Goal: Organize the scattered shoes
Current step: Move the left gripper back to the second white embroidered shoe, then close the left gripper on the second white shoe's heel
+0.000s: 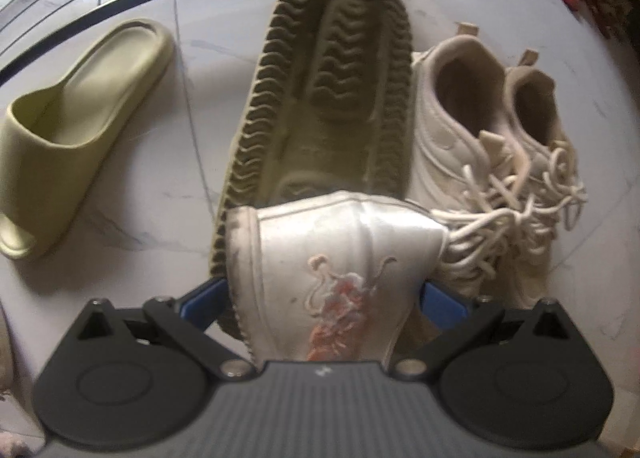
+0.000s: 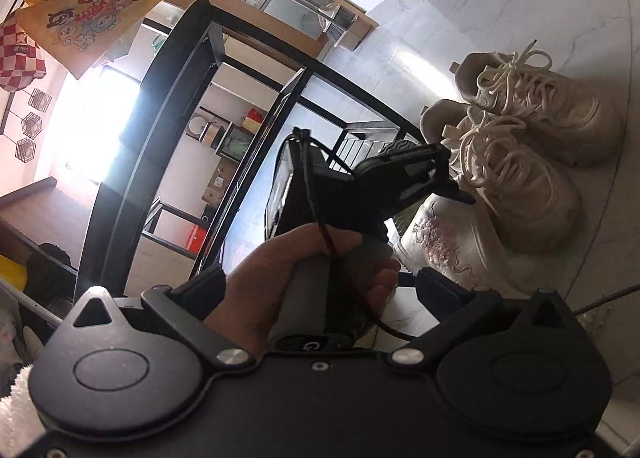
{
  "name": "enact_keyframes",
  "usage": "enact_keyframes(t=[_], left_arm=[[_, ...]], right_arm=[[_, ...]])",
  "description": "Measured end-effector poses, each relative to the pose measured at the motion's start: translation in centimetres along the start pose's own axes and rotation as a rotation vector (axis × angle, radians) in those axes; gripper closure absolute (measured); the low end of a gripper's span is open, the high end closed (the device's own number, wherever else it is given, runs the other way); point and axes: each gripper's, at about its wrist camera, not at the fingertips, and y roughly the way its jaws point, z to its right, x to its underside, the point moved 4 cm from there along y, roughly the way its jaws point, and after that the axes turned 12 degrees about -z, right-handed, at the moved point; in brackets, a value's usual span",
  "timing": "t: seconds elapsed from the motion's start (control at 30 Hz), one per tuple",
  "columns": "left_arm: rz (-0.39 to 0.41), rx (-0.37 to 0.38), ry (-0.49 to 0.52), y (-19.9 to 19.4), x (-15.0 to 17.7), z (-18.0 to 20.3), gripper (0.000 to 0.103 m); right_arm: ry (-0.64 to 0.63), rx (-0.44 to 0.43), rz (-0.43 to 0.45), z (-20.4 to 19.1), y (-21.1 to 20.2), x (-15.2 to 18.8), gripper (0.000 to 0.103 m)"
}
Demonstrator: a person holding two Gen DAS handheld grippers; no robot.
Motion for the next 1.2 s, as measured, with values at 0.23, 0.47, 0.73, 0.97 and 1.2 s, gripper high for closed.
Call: enact_keyframes(t=[0.23, 0.47, 0.73, 0.97, 1.2], left_arm=[[0.057, -0.054, 0.064, -0.4, 0.1, 1.1, 0.009], [0.078, -0.046, 0.045, -0.8, 0.2, 0.7, 0.016], [0.123, -0.026, 0.028, -1.4, 0.2, 0.7, 0.021], [0.177, -0.015, -0.015, -2.2, 0.0, -0.1, 0.025], [0.343, 0.060, -0.128, -5.1, 0.4, -2.6, 0.028]], right_arm=[[0.011, 0.000, -0.007, 0.1, 0.0, 0.0, 0.000], [0.018, -0.004, -0.014, 0.3, 0.1, 0.0, 0.000], [0.012, -0.004, -0.017, 0.2, 0.2, -0.1, 0.000], [0.006, 0.000, -0.017, 0.1, 0.1, -0.1, 0.000], [-0.014, -0.004, -0.014, -0.2, 0.2, 0.0, 0.000]])
